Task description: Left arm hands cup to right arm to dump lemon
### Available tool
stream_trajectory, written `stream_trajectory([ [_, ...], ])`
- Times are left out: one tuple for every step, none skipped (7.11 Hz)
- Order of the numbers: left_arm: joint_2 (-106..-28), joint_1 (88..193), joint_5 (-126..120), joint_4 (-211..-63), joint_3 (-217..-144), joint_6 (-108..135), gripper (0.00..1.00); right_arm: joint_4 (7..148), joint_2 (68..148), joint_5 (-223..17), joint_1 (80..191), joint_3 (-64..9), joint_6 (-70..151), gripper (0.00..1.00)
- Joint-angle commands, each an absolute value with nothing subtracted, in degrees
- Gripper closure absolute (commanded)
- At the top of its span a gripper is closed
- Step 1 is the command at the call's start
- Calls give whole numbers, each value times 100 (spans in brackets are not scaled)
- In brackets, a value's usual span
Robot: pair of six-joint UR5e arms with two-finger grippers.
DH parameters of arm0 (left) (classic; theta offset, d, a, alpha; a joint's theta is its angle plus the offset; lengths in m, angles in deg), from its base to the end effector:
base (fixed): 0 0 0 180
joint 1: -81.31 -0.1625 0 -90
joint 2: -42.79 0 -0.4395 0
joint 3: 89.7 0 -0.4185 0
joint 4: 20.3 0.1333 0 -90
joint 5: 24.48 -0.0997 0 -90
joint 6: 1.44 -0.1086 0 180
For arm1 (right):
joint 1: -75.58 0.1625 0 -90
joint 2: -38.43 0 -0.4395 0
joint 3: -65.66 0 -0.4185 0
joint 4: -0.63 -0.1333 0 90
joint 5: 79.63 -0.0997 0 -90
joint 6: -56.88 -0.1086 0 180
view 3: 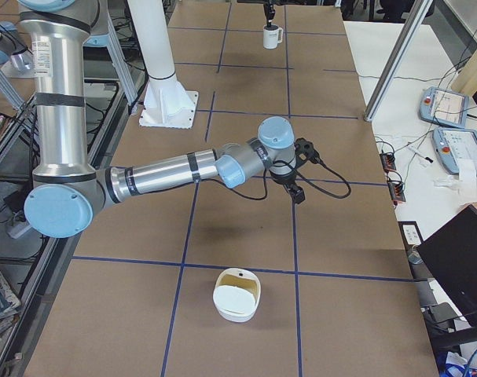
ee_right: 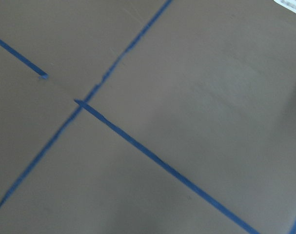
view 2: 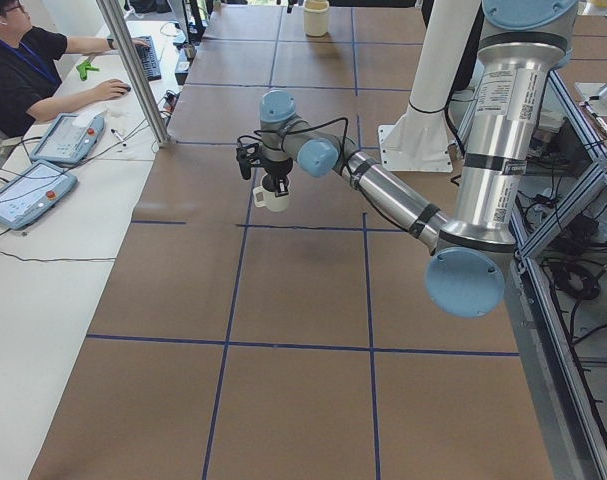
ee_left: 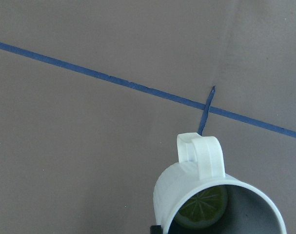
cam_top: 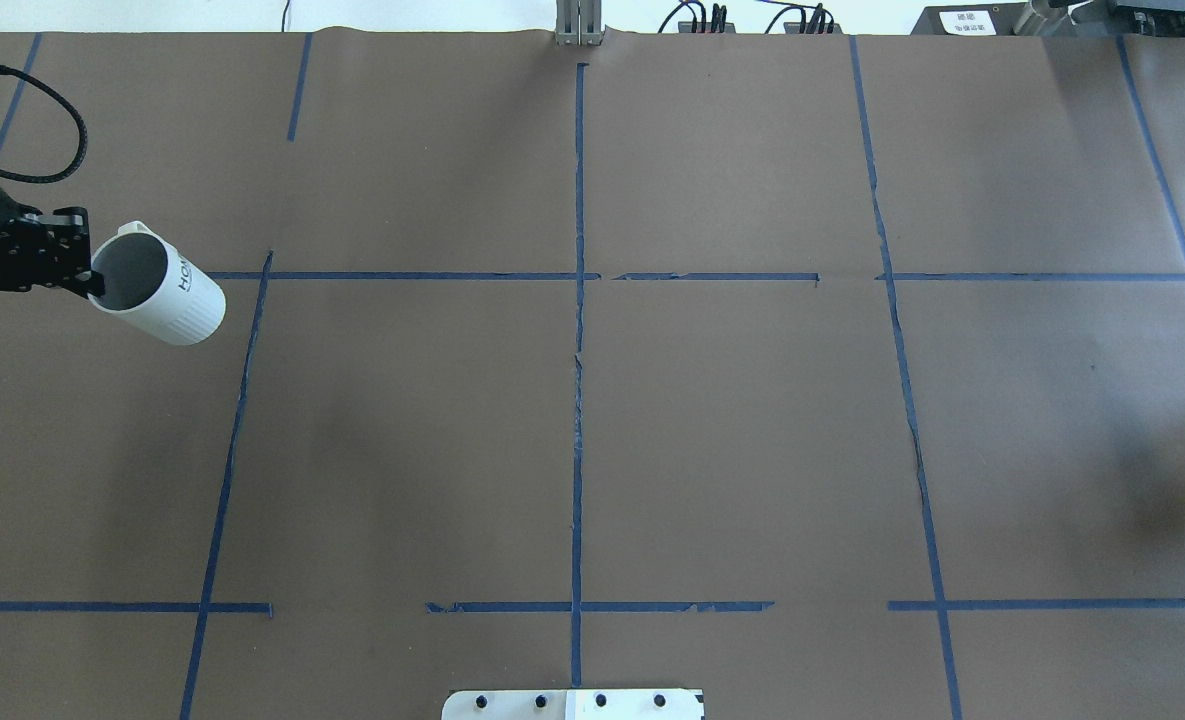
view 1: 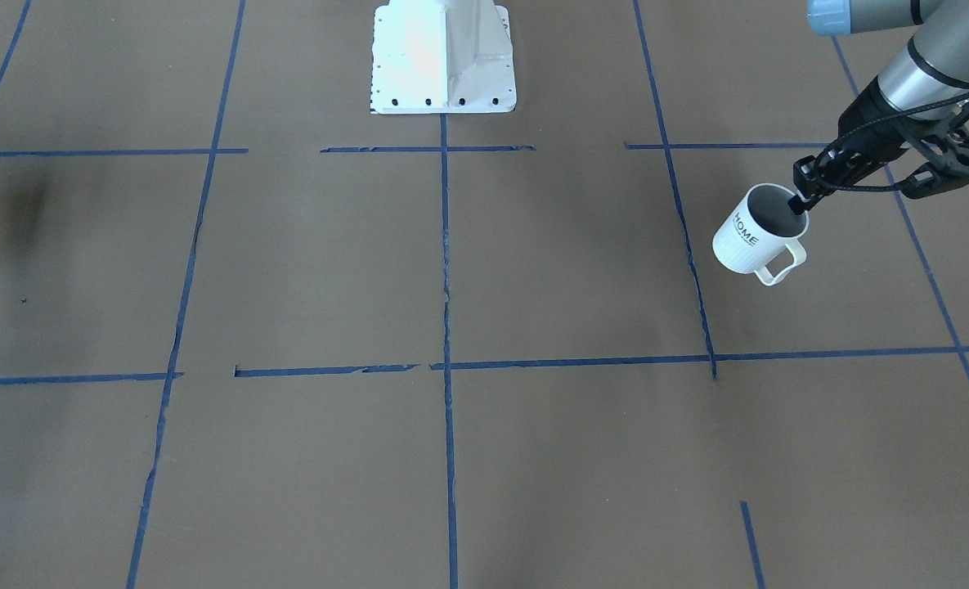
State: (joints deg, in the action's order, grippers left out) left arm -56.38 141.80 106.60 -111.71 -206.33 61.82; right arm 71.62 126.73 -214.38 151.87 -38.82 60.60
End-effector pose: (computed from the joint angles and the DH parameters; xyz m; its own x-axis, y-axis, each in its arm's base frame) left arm 0.2113 -0.4990 0.3565 0.5574 -0.2963 -0.7755 0.2345 0.9523 -0.1953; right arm -0.0730 -0.5389 0.4908 0.5800 -0.6128 0.5368 0.2318 0.7558 0.6124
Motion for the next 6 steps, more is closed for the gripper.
stream_trajectory([
  [-6545,14091,10780,-10366,-20502,6446,100,6493,12124,-21428,14469,-3788,5830,4],
  [-6679,13777,10745,-10345,-20493,6770,100,5687,12062,-21401,14092,-3718,5333,4],
  [-6811,13600,10744,-10345,-20475,6904,100,4922,11922,-21175,13671,-3683,4641,4],
  [-7056,13485,10736,-10345,-20318,7210,100,4175,11755,-20442,13066,-3682,4164,4],
  [-7250,13423,10692,-10345,-20108,7308,100,3480,11640,-19277,12320,-3691,3933,1],
  [-7383,13387,10666,-10345,-19932,7370,100,3073,11387,-18265,11460,-3682,3235,1],
])
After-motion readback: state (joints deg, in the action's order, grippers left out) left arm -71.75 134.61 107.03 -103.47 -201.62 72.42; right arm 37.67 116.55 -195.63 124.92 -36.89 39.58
